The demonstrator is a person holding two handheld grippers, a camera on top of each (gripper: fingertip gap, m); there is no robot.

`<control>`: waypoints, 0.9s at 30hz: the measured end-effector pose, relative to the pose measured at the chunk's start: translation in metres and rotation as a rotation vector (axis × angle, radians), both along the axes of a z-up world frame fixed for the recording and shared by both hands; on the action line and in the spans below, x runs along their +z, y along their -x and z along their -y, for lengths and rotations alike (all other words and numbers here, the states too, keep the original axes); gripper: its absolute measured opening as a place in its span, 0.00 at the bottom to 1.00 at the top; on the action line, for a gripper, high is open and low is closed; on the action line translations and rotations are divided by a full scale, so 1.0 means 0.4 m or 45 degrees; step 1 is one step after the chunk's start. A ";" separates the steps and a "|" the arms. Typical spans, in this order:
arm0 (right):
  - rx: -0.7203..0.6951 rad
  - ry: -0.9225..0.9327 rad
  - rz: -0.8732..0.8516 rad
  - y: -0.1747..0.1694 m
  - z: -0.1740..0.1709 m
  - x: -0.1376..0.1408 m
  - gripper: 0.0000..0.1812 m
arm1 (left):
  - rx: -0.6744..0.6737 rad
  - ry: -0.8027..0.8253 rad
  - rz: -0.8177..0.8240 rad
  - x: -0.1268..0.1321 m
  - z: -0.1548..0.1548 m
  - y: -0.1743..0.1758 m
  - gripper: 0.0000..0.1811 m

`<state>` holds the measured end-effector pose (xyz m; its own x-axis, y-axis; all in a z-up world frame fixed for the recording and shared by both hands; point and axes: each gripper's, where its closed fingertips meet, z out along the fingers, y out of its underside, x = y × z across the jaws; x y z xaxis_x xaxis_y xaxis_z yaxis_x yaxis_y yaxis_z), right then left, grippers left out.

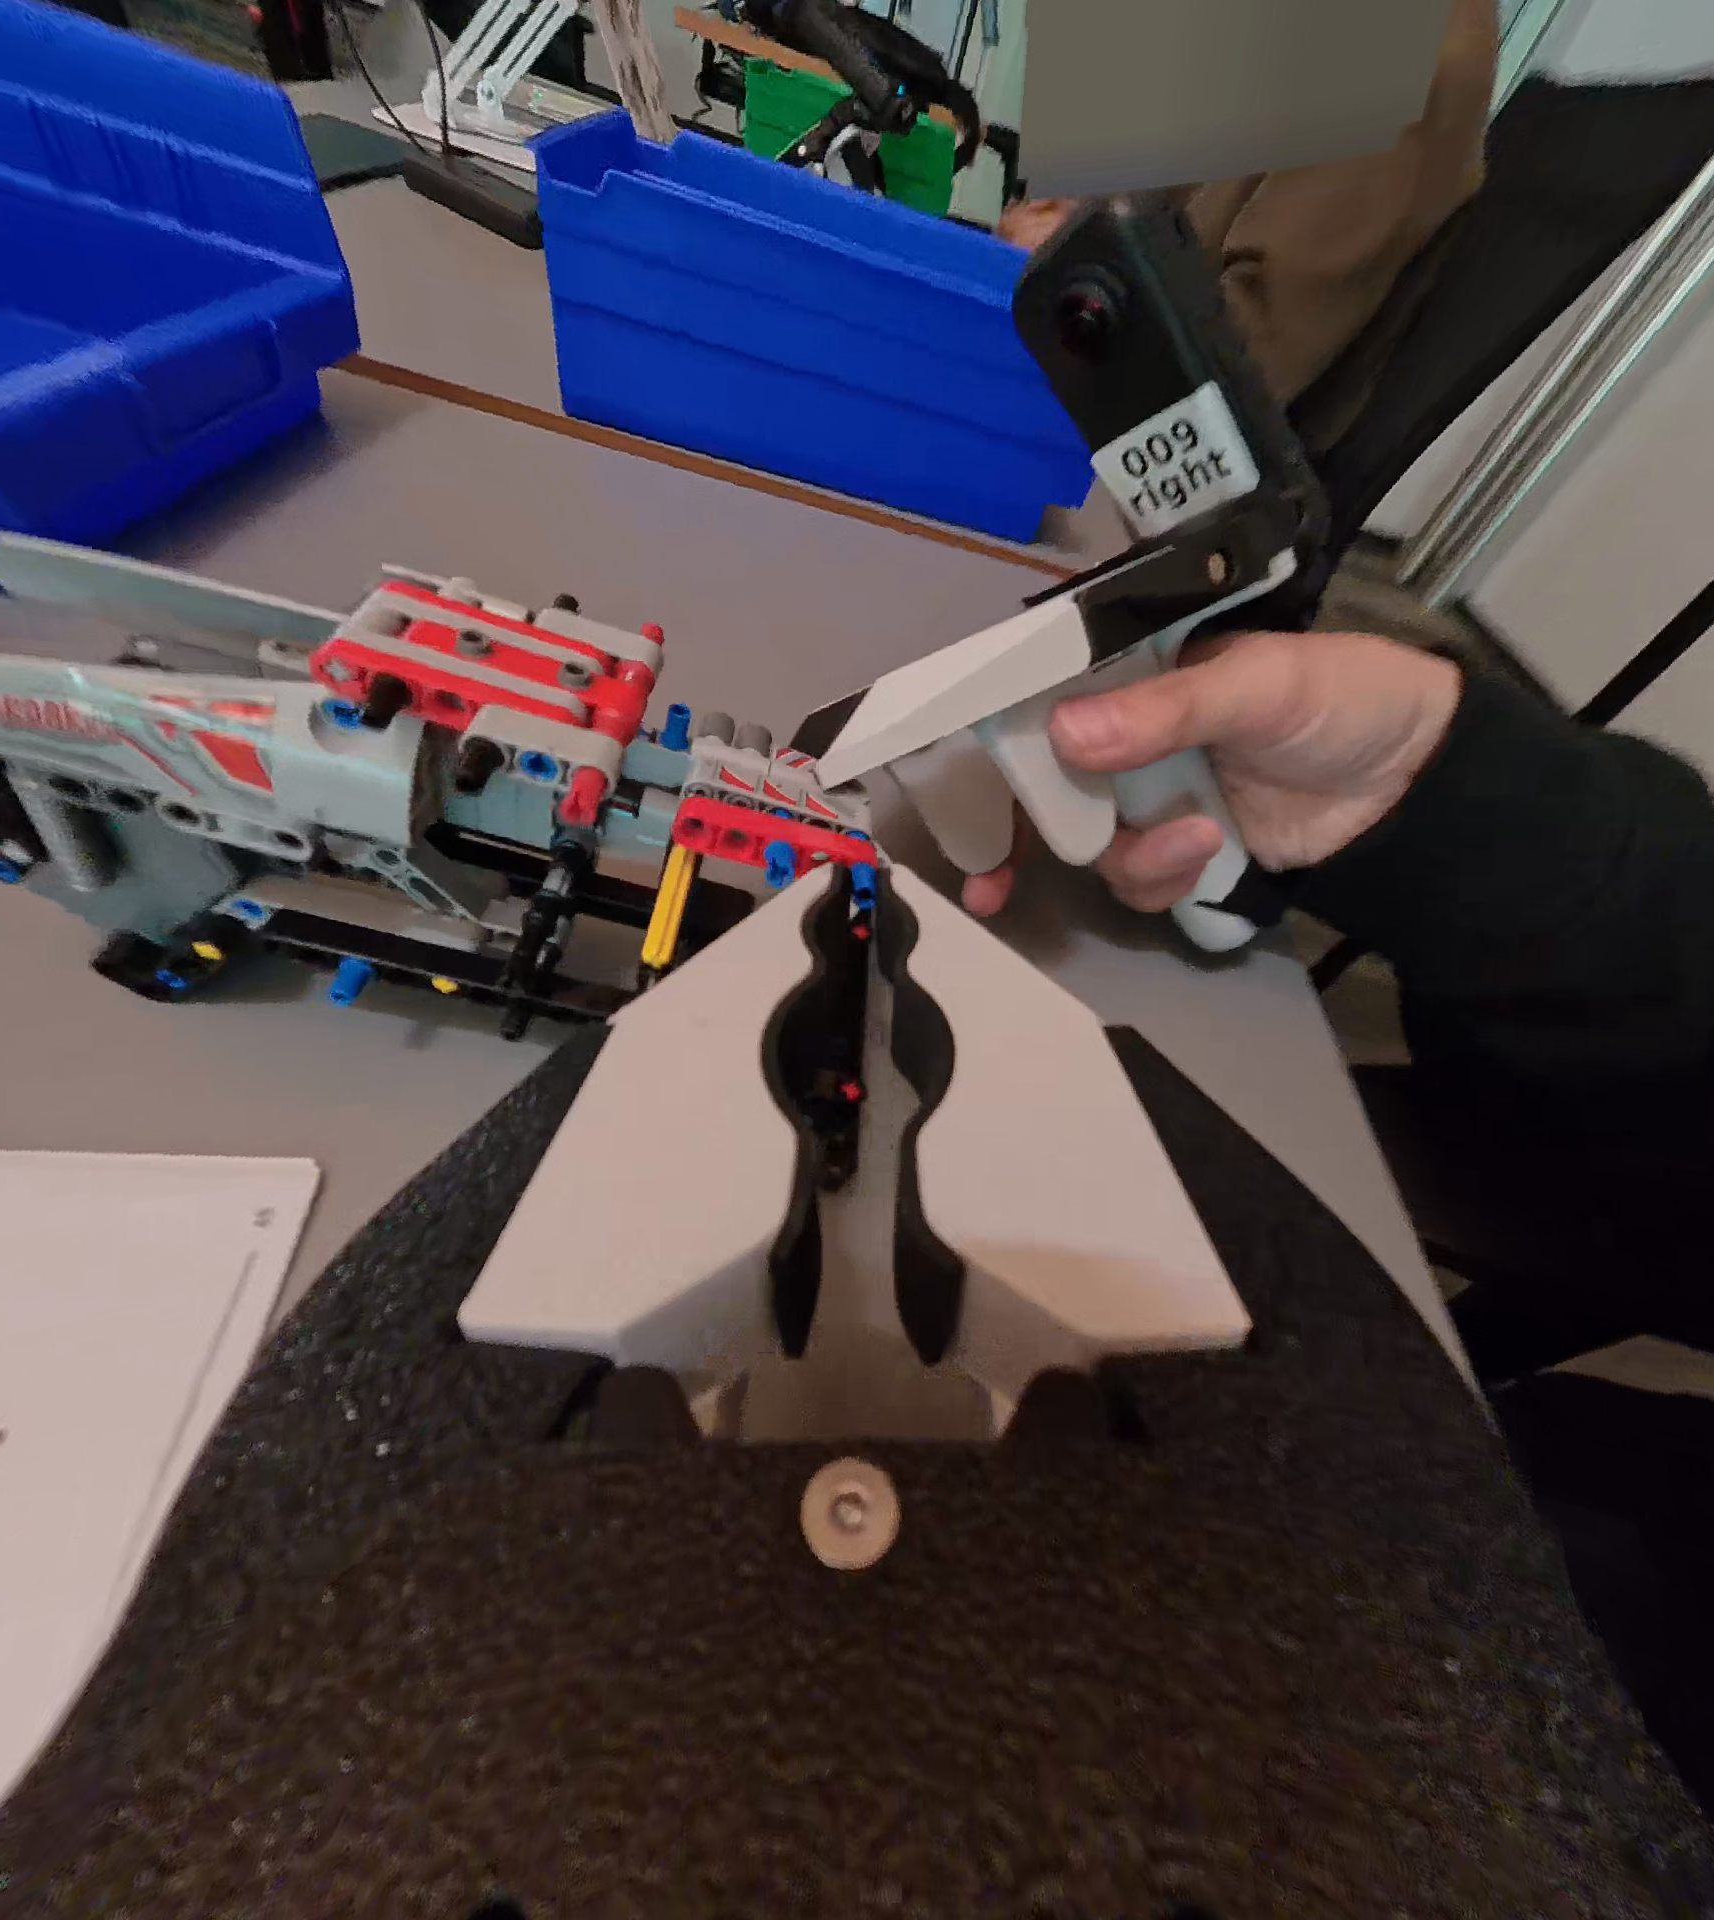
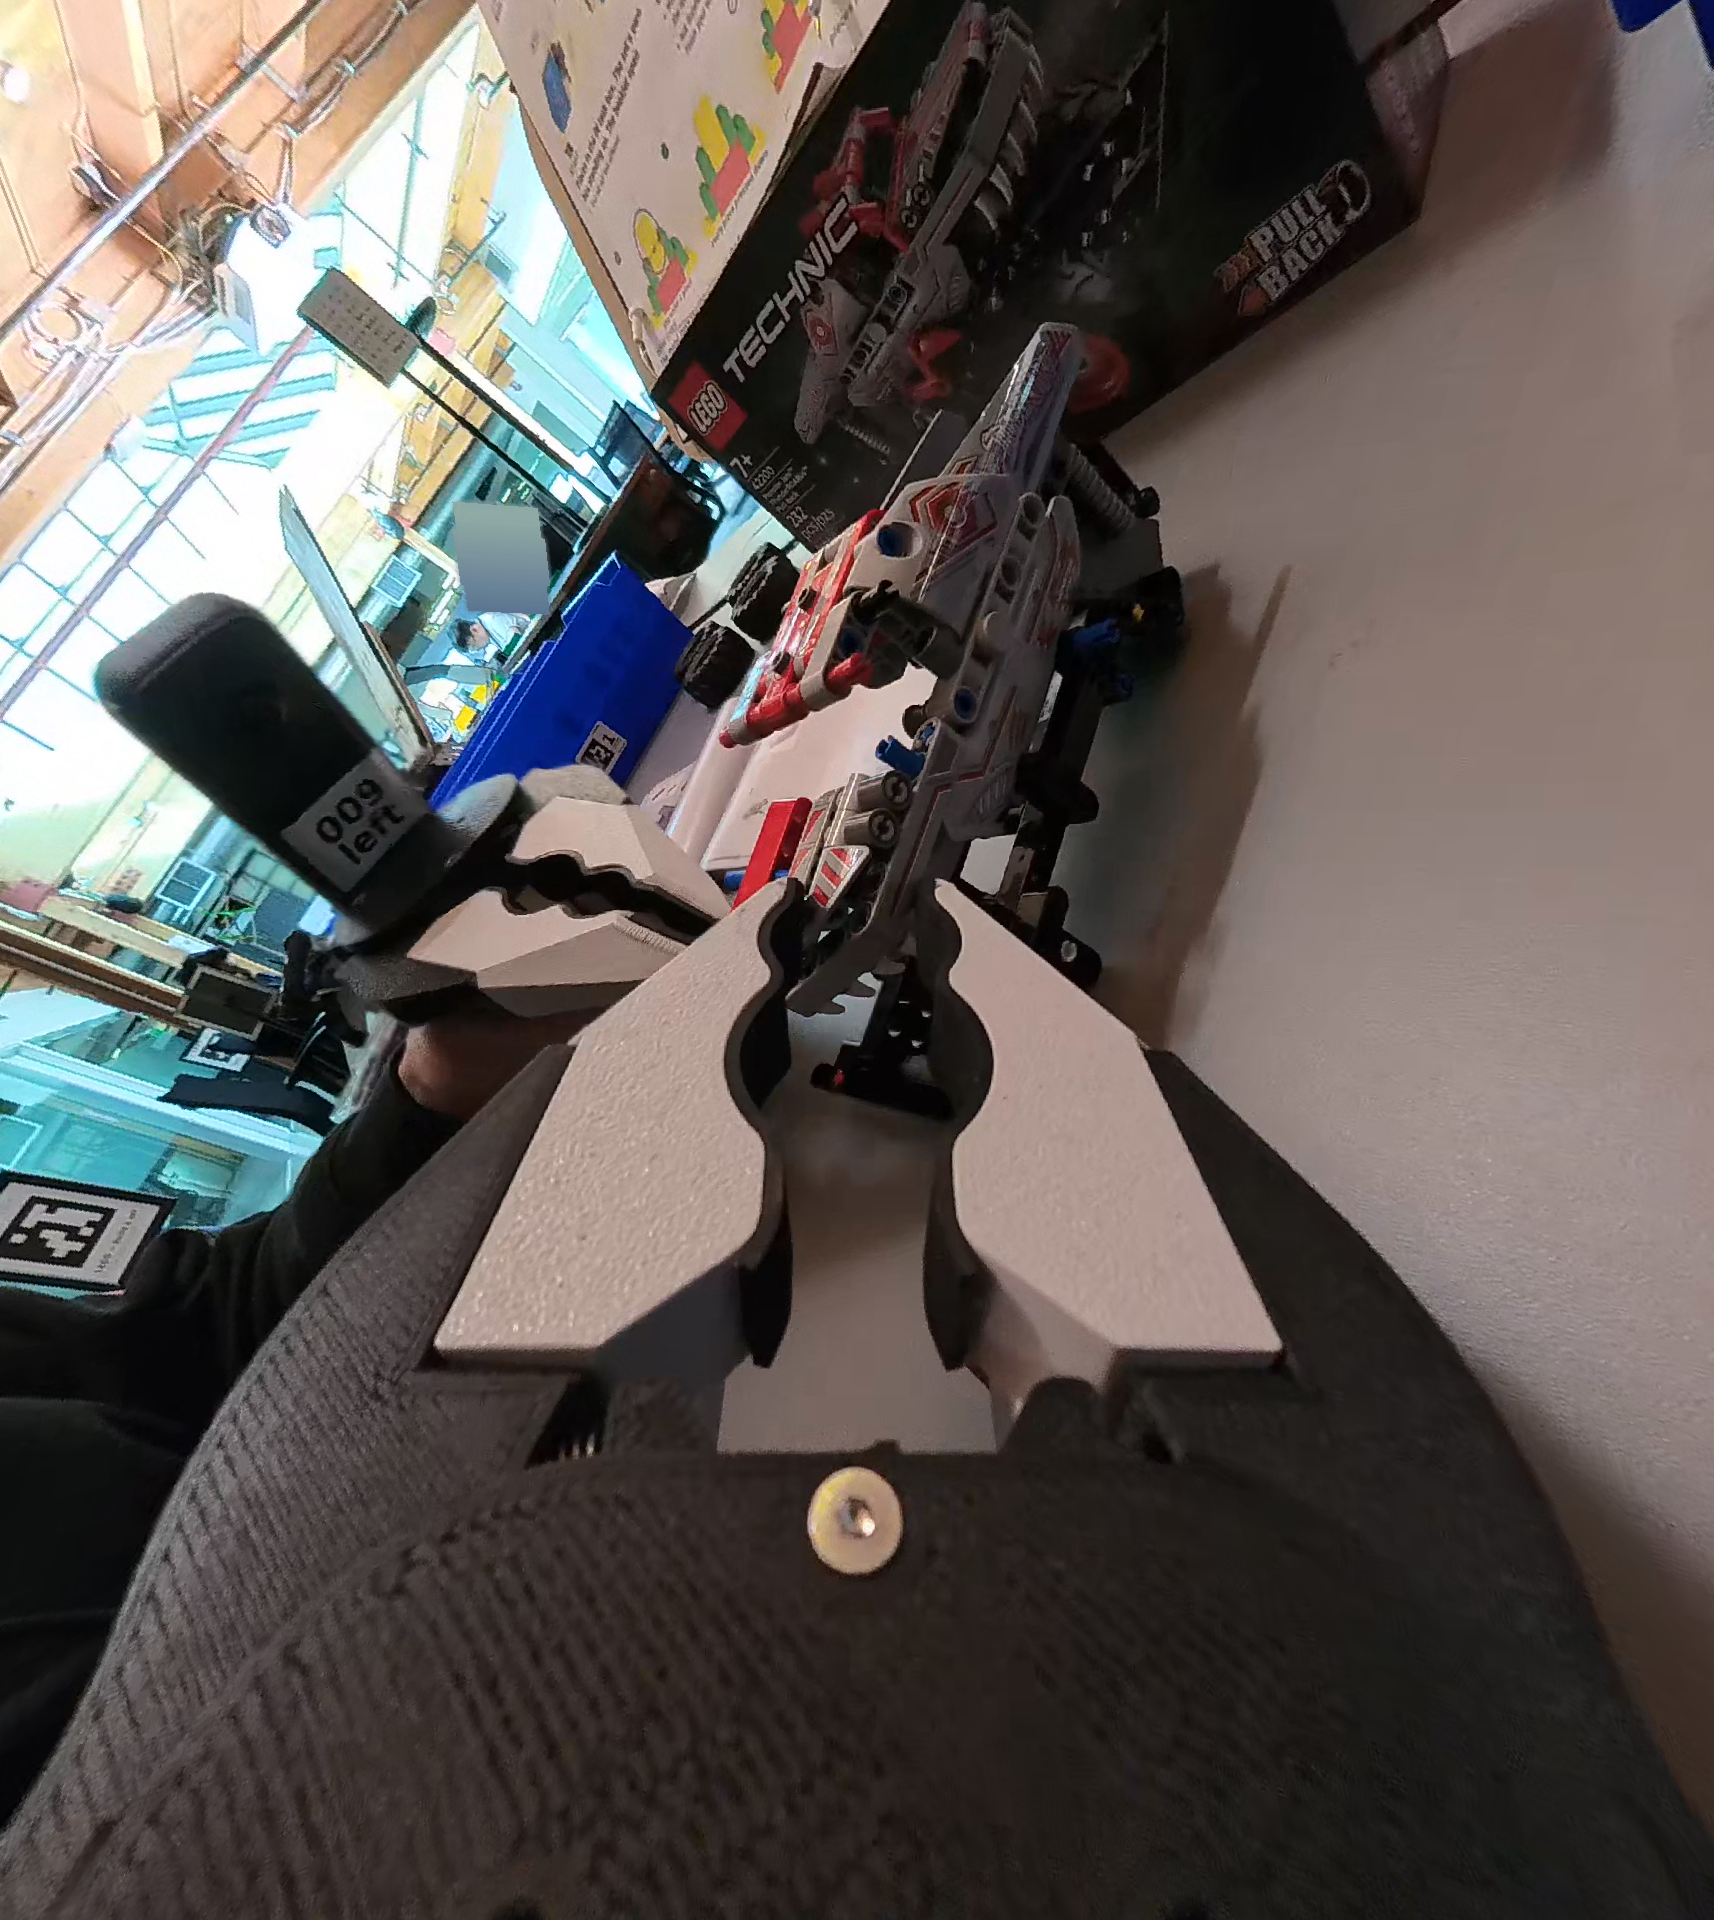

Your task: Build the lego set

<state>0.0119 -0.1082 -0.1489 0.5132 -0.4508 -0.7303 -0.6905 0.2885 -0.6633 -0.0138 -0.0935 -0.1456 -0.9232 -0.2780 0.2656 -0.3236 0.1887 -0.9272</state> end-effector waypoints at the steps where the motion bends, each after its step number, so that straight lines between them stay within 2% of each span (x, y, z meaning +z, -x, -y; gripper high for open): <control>1: -0.002 -0.010 -0.004 -0.001 0.000 0.000 0.11 | -0.011 0.032 -0.063 0.000 0.000 0.000 0.01; 4: -0.016 -0.055 -0.023 -0.005 0.001 0.001 0.11 | -0.024 0.056 -0.111 -0.001 -0.001 -0.004 0.01; 7: -0.015 -0.058 -0.026 -0.006 0.001 0.000 0.11 | -0.020 -0.073 0.117 -0.011 -0.002 -0.005 0.01; 8: -0.013 -0.051 -0.021 -0.005 0.001 -0.001 0.11 | -0.010 -0.093 0.135 -0.012 0.000 -0.005 0.01; 11: -0.020 -0.057 -0.023 -0.007 0.004 -0.001 0.11 | 0.004 -0.062 0.037 -0.009 0.002 -0.006 0.01; 15: -0.024 -0.060 -0.025 -0.007 0.000 0.000 0.11 | 0.015 0.100 -0.237 0.000 -0.003 -0.008 0.01; 20: -0.034 -0.072 -0.032 -0.011 -0.002 0.001 0.11 | 0.036 0.186 -0.442 -0.005 -0.005 -0.009 0.01; 25: -0.047 -0.072 -0.030 -0.014 -0.003 -0.001 0.11 | 0.035 0.049 -0.321 -0.030 0.001 -0.001 0.01; 27: -0.048 -0.076 -0.026 -0.015 -0.002 0.000 0.11 | 0.039 0.078 -0.320 -0.022 0.002 -0.003 0.01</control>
<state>0.0177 -0.1075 -0.1489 0.4815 -0.4251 -0.7665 -0.6916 0.3529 -0.6302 -0.0125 -0.0942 -0.1545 -0.8176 -0.2811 0.5025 -0.5496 0.1212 -0.8266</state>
